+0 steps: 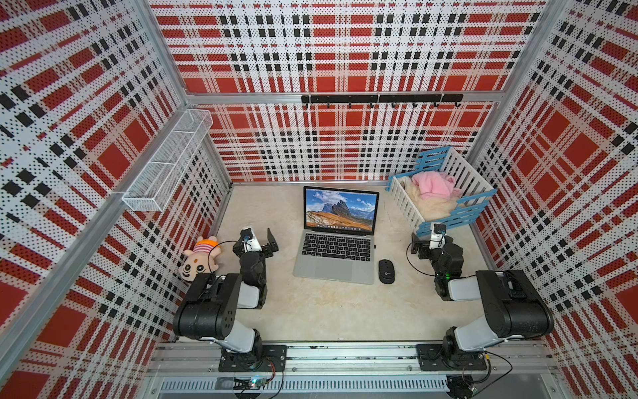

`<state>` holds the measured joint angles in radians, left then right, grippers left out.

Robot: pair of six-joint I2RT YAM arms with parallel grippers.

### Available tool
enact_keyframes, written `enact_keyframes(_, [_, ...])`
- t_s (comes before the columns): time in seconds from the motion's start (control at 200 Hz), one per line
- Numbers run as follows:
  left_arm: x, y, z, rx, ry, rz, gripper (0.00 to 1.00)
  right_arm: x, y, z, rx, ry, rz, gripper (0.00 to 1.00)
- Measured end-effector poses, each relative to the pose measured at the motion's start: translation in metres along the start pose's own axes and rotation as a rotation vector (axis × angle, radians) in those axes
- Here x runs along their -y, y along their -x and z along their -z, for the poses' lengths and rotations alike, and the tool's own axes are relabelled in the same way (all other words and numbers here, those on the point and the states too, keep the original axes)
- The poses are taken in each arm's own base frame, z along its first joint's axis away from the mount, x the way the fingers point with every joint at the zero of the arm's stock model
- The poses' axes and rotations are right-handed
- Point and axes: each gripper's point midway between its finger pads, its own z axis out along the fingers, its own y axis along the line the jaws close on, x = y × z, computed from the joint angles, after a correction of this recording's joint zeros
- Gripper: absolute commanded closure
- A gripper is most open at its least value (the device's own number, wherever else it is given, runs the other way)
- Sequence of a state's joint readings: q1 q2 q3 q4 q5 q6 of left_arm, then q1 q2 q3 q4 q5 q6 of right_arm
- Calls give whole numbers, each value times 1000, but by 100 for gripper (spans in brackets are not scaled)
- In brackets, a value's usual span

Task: Remove the wireless mouse receiver from the laptop
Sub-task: Pick up the mouse from the center of the board.

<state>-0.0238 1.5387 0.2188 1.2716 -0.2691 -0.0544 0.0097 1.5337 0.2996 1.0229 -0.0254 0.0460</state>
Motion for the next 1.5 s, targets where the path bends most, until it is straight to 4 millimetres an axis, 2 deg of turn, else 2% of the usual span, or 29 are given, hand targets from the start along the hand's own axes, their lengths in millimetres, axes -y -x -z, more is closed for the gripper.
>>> enact_keyframes(0.115, [0, 1, -1, 0, 8, 0, 1, 5, 8, -12, -46, -27, -16, 0])
enact_keyframes(0.205, [-2, 8, -7, -7, 43, 1, 1, 9, 39, -26, -59, -43, -54, 0])
enact_keyframes(0.316, [-3, 39, -11, 36, 97, 35, 1, 3, 72, -25, -59, -28, -107, 0])
enact_keyframes(0.421, [0, 69, -8, 72, 98, 112, 1, -18, 75, -15, -134, 8, -150, 0])
enact_keyframes(0.491, [7, 81, -7, 79, 61, 168, 0, -43, 67, -7, -222, 51, -156, 0])
enact_keyframes(0.581, [26, 86, -10, 43, -24, 224, 1, -72, 53, 9, -336, 96, -156, 0])
enact_keyframes(0.641, [50, 86, -12, -5, -107, 246, 2, -88, 43, 22, -406, 118, -160, 0])
enact_keyframes(0.747, [104, 83, -7, -96, -291, 272, 4, -109, 20, 42, -526, 135, -172, 0])
enact_keyframes(0.872, [170, 60, 20, -231, -502, 274, 4, -130, -10, 63, -647, 130, -146, 0])
enact_keyframes(0.947, [199, 40, 40, -315, -592, 261, 4, -141, -26, 70, -698, 126, -112, 0])
enact_keyframes(1.037, [225, 19, 61, -397, -670, 243, 4, -150, -47, 74, -757, 117, -76, 0])
enact_keyframes(1.192, [243, -1, 81, -468, -723, 219, 5, -149, -67, 76, -807, 64, -49, 1])
enact_keyframes(1.283, [243, -5, 84, -479, -726, 215, 5, -149, -70, 76, -809, 47, -48, 5])
enact_keyframes(1.503, [239, -13, 87, -503, -718, 199, 5, -151, -88, 71, -836, 35, -39, 6])
